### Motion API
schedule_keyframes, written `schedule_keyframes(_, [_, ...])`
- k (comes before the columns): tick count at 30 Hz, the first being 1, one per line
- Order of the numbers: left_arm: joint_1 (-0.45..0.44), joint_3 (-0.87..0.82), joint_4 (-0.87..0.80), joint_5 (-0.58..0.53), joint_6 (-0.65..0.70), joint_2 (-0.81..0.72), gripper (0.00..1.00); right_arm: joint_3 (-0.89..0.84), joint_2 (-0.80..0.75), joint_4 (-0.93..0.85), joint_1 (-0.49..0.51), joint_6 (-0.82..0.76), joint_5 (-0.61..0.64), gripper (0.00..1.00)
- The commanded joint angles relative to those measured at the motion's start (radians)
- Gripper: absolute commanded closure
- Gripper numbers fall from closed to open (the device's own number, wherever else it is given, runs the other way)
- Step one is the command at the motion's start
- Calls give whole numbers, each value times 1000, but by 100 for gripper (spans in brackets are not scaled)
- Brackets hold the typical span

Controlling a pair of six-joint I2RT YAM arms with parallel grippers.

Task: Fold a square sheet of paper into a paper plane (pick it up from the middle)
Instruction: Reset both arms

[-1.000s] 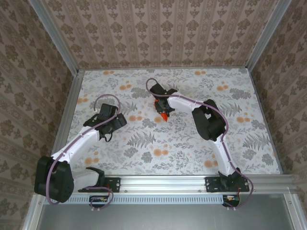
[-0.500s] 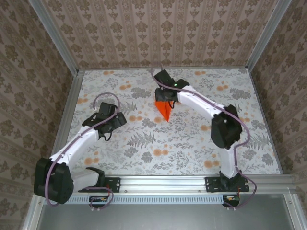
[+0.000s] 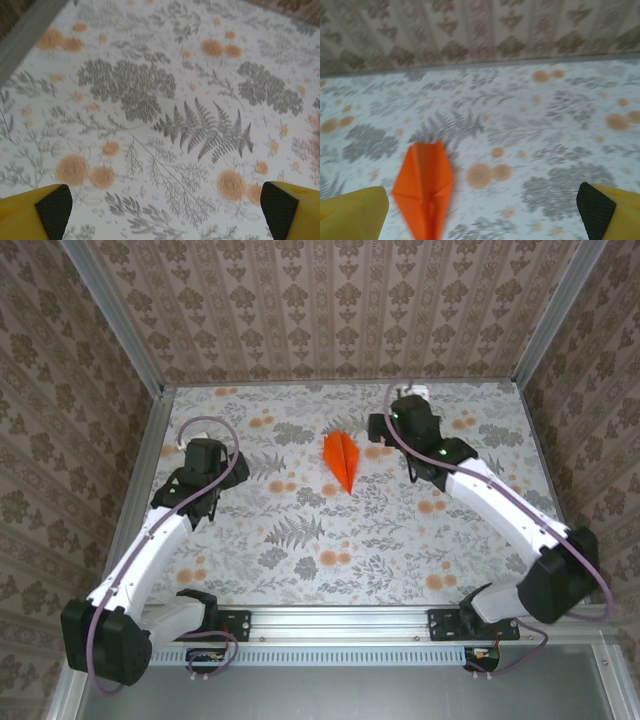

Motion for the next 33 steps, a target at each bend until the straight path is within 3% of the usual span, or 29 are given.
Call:
schedule_keyframes(1, [35, -50, 127, -76, 154, -40, 0, -133, -102, 140, -57, -49, 152, 0])
schedule_keyframes(6, [129, -169, 241, -114, 214, -42, 0, -373, -187, 253, -177, -34, 250, 0])
schedule_keyframes(14, [260, -414, 552, -34, 355, -66, 0, -622, -133, 461, -349, -45, 206, 0])
schedule_keyframes(23, [313, -535, 871, 187, 512, -18, 0, -760, -37, 883, -362, -194, 90, 0])
schedule_keyframes(33, [339, -545, 1112, 347, 539, 159, 0, -791, 9, 1065, -363, -324, -114, 0])
